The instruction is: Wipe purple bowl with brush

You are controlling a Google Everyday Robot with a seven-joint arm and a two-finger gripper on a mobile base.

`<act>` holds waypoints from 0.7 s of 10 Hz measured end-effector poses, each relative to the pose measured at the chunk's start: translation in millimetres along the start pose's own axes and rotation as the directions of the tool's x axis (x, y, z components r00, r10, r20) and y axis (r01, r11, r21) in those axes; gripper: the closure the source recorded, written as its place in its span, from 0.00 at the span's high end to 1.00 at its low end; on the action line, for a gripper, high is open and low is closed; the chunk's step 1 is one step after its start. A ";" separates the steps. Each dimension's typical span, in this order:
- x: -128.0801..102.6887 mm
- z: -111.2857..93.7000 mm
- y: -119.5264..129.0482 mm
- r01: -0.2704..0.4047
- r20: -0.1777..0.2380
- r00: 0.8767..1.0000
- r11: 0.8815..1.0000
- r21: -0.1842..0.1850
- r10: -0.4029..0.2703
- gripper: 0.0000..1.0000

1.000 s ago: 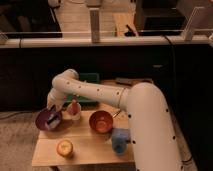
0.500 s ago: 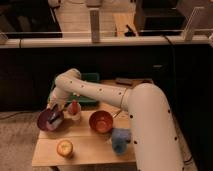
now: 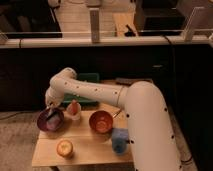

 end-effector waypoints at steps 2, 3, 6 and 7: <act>6.4 5.5 -7.4 0.054 -0.020 0.998 0.998 0.020 -0.054 0.00; 9.6 10.7 -10.5 0.076 -0.024 0.997 0.997 0.030 -0.076 0.00; 18.1 26.2 -20.1 0.148 -0.037 0.989 0.986 0.074 -0.145 0.00; 18.6 29.1 -25.1 0.165 -0.039 0.986 0.982 0.087 -0.162 0.00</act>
